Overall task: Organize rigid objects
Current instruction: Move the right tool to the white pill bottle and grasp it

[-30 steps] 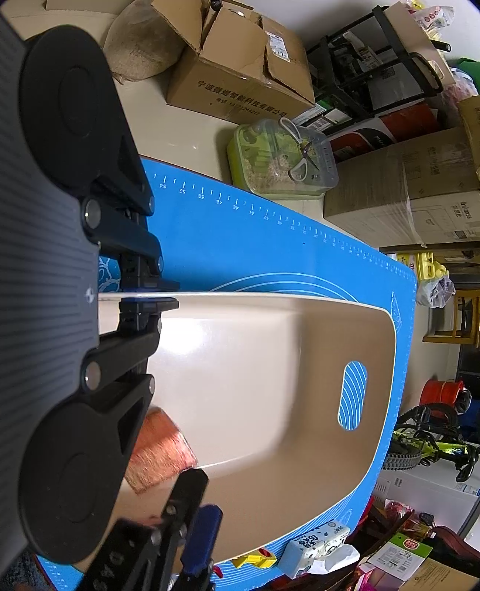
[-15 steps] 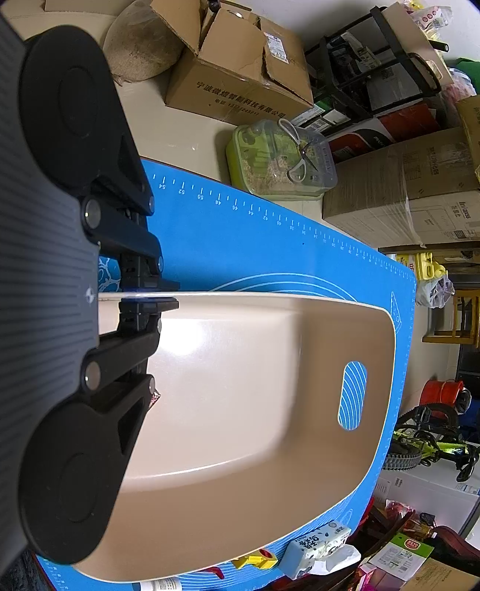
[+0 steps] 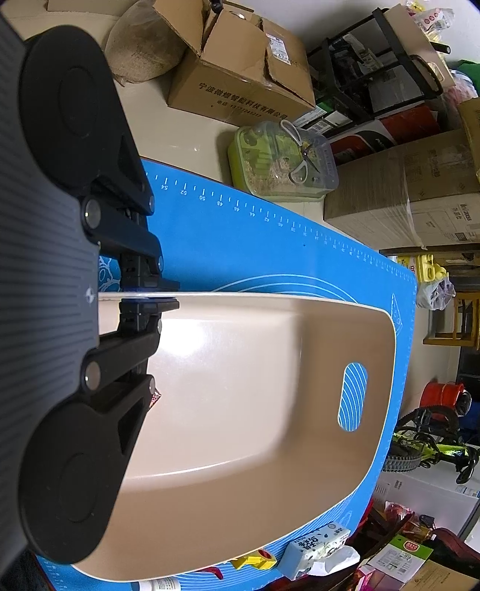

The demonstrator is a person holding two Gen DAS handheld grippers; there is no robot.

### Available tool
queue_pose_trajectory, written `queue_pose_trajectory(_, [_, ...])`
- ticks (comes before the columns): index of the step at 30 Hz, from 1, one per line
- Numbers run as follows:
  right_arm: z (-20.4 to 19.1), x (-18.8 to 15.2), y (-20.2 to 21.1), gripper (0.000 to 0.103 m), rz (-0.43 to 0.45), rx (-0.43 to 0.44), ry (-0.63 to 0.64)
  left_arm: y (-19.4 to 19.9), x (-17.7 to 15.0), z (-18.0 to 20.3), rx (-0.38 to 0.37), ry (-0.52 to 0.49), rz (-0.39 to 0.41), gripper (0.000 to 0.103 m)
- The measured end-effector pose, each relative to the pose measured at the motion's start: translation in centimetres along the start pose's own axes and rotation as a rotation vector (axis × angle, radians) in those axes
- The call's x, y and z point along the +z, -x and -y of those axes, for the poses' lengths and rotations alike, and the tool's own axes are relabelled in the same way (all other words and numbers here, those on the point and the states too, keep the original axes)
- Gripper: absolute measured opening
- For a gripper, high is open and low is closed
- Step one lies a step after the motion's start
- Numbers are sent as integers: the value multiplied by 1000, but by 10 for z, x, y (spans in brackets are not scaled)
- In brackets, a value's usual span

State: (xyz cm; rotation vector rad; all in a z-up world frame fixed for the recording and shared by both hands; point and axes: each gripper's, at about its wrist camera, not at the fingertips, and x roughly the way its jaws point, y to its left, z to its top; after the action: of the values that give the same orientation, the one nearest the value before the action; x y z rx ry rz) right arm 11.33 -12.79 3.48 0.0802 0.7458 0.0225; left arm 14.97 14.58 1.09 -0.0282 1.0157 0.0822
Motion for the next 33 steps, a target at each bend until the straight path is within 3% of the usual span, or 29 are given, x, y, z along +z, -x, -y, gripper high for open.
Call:
queue_pose_trajectory(6, [24, -11, -23, 87, -101, -69, -6, -1, 0, 0, 0, 8, -1, 4])
queue_pose_trajectory(16, [61, -28, -55, 87, -248, -106, -84, 0, 0, -1, 0, 7, -2, 4])
queue_pose_trajectory(27, [74, -39, -83, 87, -348, -80, -179, 0, 0, -1, -1, 6, 0, 4])
queue_pose_trajectory(30, [69, -40, -93, 84, -359, -101, -158, -1, 0, -1, -3, 7, 0, 4])
queue_pose_trajectory(33, [68, -41, -103, 73, -368, -122, -152, -1, -1, -1, -1, 6, 0, 4])
